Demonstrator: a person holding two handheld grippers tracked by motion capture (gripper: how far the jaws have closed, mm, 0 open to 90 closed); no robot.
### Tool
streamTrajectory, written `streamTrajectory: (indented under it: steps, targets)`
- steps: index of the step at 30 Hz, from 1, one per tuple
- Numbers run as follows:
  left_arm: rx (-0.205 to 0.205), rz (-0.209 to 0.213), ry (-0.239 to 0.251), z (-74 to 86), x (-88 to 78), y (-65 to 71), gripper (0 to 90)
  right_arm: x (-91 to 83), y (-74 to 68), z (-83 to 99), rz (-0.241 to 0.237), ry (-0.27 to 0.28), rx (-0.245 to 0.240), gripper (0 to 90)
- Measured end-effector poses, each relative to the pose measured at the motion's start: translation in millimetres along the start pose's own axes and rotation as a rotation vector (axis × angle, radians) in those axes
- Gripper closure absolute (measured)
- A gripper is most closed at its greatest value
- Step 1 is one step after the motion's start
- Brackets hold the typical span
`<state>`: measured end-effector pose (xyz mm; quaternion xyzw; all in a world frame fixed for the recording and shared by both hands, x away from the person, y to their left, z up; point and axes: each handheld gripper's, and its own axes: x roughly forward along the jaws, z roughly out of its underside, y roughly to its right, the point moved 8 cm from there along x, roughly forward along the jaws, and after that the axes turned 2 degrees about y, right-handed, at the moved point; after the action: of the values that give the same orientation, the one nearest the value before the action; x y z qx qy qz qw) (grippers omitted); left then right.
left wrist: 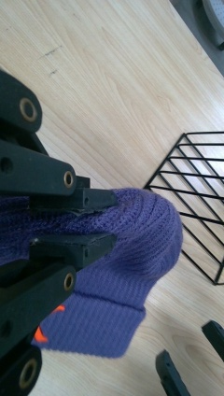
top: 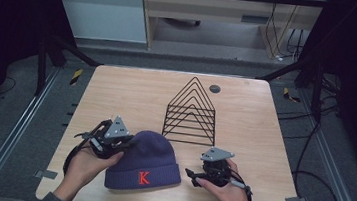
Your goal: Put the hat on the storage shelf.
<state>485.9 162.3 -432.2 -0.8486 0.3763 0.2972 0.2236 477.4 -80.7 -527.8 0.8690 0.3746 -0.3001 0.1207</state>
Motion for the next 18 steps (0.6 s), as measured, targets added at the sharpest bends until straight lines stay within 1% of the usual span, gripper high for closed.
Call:
streamTrajectory:
  steps: [4, 6, 8, 9, 14, 15, 16, 17, 18]
  targets:
    - [0.008, 0.001, 0.014, -7.3, -6.5, -1.4, 79.8, -0.4, -0.1, -0.2, 0.002, 0.001, -0.002, 20.0]
    - [0.023, -0.003, 0.018, -12.2, -11.9, -2.5, 80.2, -0.2, 0.2, -0.1, 0.002, 0.001, -0.002, 20.0]
    - [0.028, -0.005, 0.027, -16.5, -15.8, -3.4, 80.4, 0.0, 0.3, 0.1, 0.002, 0.0, -0.004, 19.9]
    - [0.039, -0.015, 0.03, -19.2, -19.1, -4.6, 80.7, -0.3, -0.1, 0.2, 0.002, -0.002, -0.002, 20.0]
    - [0.05, -0.022, 0.061, -29.7, -32.0, -8.4, 81.2, -1.0, -0.5, -0.7, 0.001, 0.006, -0.003, 20.0]
    - [0.054, -0.025, 0.069, -32.9, -36.4, -10.0, 81.3, -0.9, -1.2, -1.3, -0.004, 0.009, 0.008, 20.0]
    - [0.061, -0.027, 0.071, -34.6, -39.5, -11.7, 81.3, -0.4, -4.0, -3.8, -0.026, 0.027, 0.033, 20.0]
    - [0.058, -0.026, 0.086, -38.6, -43.8, -13.2, 81.3, -0.2, -5.9, -5.2, -0.032, 0.028, 0.038, 19.9]
    - [0.063, -0.031, 0.091, -41.6, -47.4, -15.2, 81.3, 0.6, -8.7, -7.5, -0.033, 0.03, 0.026, 19.9]
